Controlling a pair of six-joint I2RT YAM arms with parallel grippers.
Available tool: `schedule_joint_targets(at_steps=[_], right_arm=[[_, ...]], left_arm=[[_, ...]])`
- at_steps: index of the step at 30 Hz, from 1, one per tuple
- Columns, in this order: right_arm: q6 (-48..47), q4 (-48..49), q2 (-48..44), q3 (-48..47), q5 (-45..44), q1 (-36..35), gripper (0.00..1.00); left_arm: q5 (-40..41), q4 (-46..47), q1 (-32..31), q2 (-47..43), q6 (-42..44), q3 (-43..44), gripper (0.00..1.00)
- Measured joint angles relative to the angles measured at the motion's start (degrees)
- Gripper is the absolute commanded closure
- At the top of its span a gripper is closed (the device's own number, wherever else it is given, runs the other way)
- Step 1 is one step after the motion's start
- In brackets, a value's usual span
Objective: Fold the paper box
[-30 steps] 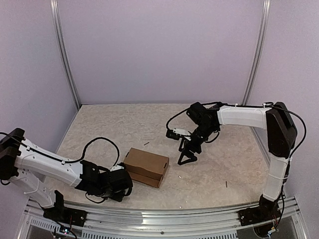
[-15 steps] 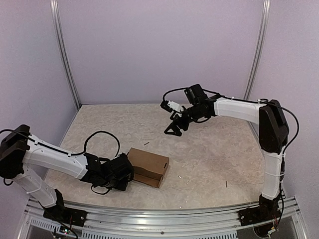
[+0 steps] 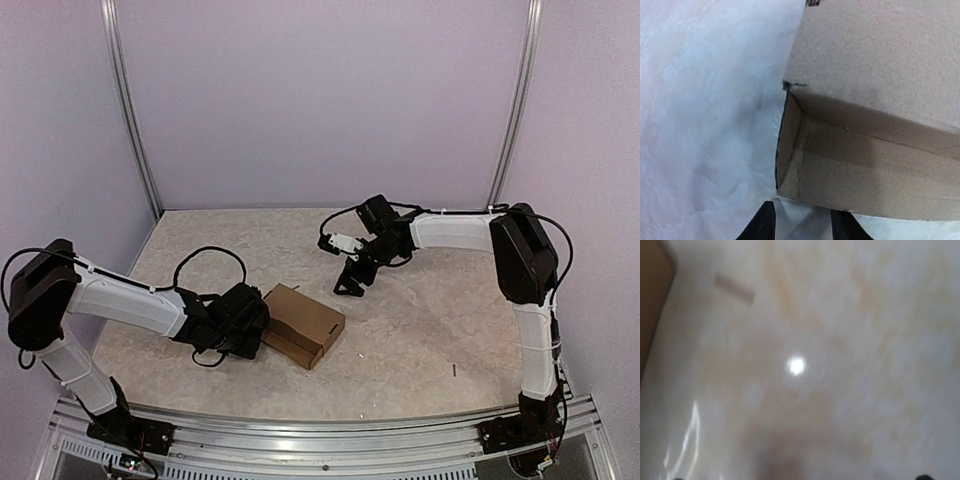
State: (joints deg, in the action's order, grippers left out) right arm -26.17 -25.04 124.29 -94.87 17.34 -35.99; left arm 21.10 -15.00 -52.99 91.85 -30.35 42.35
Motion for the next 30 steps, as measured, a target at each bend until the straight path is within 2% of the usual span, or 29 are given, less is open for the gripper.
schedule_joint_targets(at_steps=[10, 14, 20, 30], right_arm=[[-1.64, -3.34, -0.33, 6.01, -2.05, -0.02, 0.0], [-2.08, -4.07, -0.94, 6.05, -1.99, -0.26, 0.0], [-2.93, -4.2, -2.05, 6.56, -1.95, -1.18, 0.0], [-4.39, -4.81, -2.08, 6.78, -3.1, -4.52, 0.0]], left_arm=[[-2.84, 4.81, 2.78, 5.18, 7.26, 4.83, 0.61], [-4.66, 6.05, 2.27, 4.2, 7.26, 2.95, 0.61], [-7.56, 7.34, -1.66, -0.59, 7.91, -2.38, 0.63], [-8.24, 16.83, -1.95, 3.65, 11.82, -1.79, 0.64]])
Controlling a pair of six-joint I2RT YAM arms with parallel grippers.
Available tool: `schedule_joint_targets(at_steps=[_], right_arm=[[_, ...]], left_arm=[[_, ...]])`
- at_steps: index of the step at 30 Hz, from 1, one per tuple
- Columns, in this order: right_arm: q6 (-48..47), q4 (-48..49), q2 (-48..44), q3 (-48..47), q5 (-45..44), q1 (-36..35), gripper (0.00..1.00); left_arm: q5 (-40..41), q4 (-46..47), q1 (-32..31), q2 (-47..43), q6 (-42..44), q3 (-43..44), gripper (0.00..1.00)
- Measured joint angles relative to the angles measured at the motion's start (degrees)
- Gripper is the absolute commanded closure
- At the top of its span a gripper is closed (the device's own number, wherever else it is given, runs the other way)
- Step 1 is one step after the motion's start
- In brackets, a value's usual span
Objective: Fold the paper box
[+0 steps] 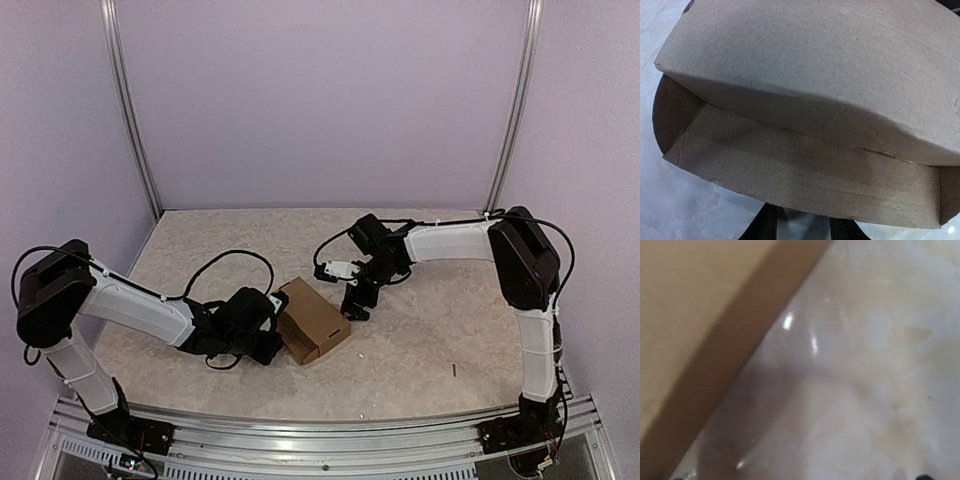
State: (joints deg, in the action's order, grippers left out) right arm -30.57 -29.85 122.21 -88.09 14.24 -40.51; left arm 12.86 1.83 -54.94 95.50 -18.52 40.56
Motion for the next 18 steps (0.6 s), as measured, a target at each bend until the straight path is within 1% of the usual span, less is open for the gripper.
schedule_joint_targets(at_steps=[5, 7, 9, 11, 14, 18], right_arm=[[-0.31, -2.32, -0.11, -1.11, -4.85, -0.52, 0.0], [0.11, -4.2, -0.11, -3.37, -6.54, 0.31, 0.0], [0.44, -5.01, -0.11, -6.03, -6.32, 1.36, 0.0], [0.76, -5.33, -0.37, -8.68, -4.76, 3.06, 0.0], [2.08, -5.68, -1.27, -10.88, 0.7, 5.14, 0.0], [3.28, -6.4, -0.79, -13.35, 6.82, 4.85, 0.0]], left_arm=[[0.07, 1.29, 0.22, 0.87, 1.75, 0.42, 0.64], [-0.02, 1.55, 0.28, 0.92, 2.16, 0.42, 0.64], [-0.13, 1.64, 0.5, 0.92, 2.36, 0.37, 0.64], [-0.26, 2.16, 0.63, 0.92, 2.49, 0.13, 0.64], [-0.63, 3.3, 0.98, 0.87, 2.8, -0.35, 0.64], [-1.09, 3.74, 1.4, 0.9, 3.61, -0.46, 0.64]])
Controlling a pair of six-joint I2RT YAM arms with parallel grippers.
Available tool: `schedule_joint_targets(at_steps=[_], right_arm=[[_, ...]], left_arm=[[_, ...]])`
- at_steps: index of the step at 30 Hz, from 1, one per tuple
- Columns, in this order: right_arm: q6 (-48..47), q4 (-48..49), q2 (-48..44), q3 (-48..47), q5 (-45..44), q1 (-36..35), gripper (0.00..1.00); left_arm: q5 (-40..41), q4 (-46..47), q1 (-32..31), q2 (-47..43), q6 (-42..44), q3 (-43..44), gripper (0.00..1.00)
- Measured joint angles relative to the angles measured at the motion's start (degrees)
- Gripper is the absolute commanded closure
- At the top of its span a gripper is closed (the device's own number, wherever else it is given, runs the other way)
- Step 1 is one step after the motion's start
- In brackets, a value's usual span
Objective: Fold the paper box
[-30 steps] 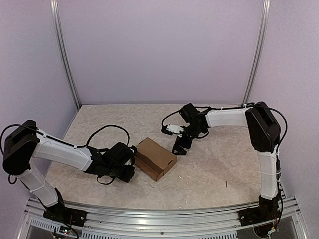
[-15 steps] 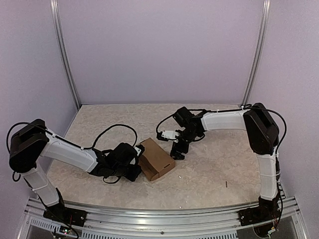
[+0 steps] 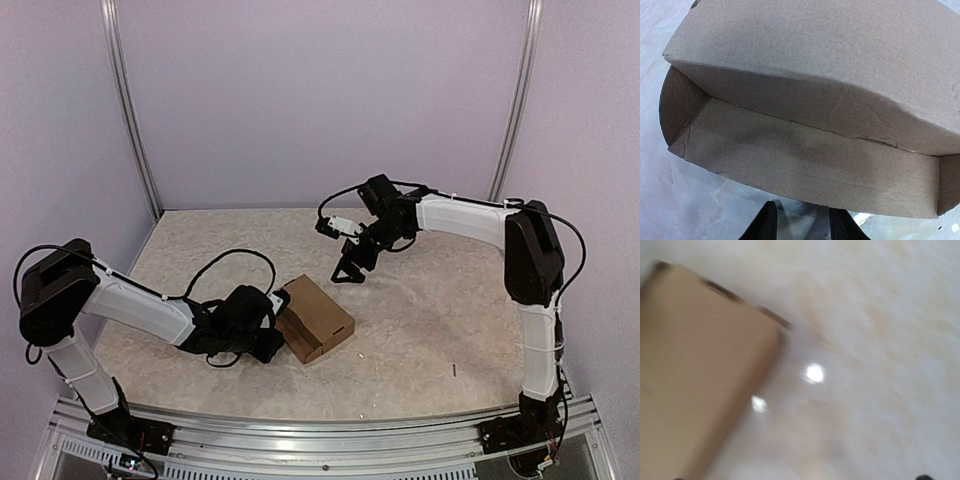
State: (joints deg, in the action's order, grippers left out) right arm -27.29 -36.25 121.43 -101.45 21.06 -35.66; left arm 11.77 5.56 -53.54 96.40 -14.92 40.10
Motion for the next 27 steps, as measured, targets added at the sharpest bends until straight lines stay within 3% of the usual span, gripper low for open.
schedule_joint_targets(at_steps=[7, 27], right_arm=[[1.36, -0.83, 3.74, -0.2, 7.13, -2.23, 0.0], [3.41, -1.86, 6.4, 2.12, 14.08, -2.34, 0.07]], left_arm=[[-0.92, 0.35, 0.26, 0.09, 1.31, 0.0, 0.64], [-2.82, 0.72, 0.26, 1.64, 4.55, 1.86, 0.64]])
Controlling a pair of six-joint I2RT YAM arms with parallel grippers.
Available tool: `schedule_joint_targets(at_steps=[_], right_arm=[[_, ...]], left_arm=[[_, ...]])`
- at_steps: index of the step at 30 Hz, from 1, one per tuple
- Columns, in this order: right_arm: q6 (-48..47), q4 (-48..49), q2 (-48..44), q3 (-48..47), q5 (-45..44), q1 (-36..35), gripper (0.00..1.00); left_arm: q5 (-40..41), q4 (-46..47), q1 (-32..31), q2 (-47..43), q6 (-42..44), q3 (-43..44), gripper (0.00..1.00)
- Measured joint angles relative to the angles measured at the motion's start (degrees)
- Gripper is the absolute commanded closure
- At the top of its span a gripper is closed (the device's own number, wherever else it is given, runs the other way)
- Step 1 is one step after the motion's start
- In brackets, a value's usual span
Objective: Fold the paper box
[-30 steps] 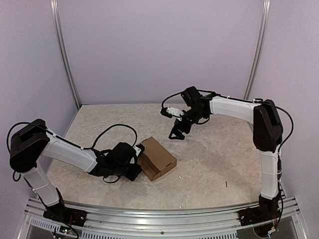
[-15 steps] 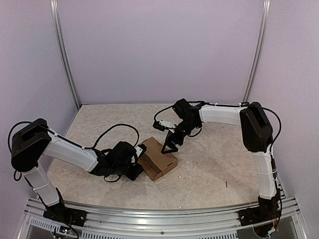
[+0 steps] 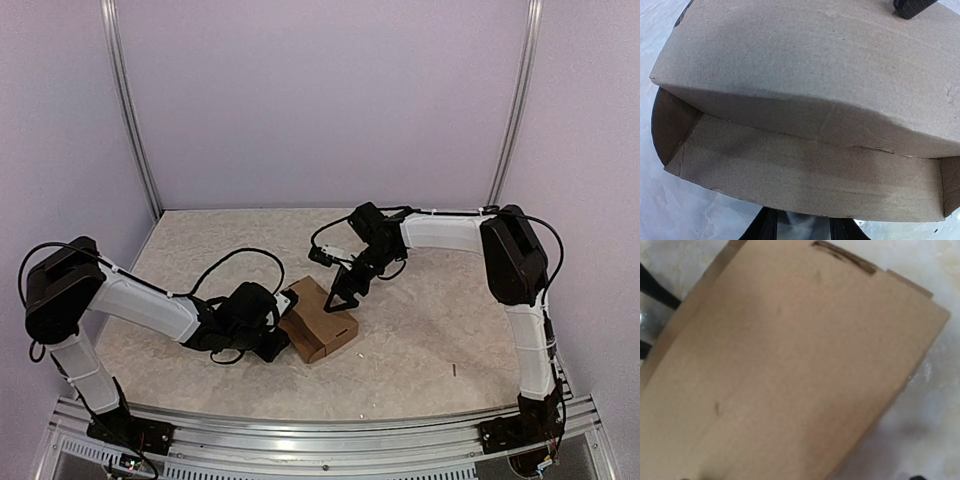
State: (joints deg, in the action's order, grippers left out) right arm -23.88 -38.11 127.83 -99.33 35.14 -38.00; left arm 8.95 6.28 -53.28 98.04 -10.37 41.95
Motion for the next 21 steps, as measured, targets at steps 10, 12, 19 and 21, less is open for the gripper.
schedule_joint_targets(at_steps=[10, 12, 19, 21], right_arm=[[0.22, -0.13, 0.0, 0.61, 1.33, -1.05, 0.07], [0.24, -0.17, 0.02, 0.63, 1.51, -1.16, 0.07], [0.22, -0.17, 0.13, 0.61, 1.64, -1.27, 0.08], [0.22, -0.17, 0.2, 0.63, 1.7, -1.27, 0.08]], left_arm=[[0.07, -1.7, 0.0, 0.59, 1.38, 2.14, 0.64], [0.09, -1.86, 0.0, 0.59, 1.68, 2.38, 0.64], [0.07, -2.03, 0.0, 0.59, 2.82, 2.69, 0.64], [0.04, -2.03, 0.0, 0.61, 3.17, 2.75, 0.64]])
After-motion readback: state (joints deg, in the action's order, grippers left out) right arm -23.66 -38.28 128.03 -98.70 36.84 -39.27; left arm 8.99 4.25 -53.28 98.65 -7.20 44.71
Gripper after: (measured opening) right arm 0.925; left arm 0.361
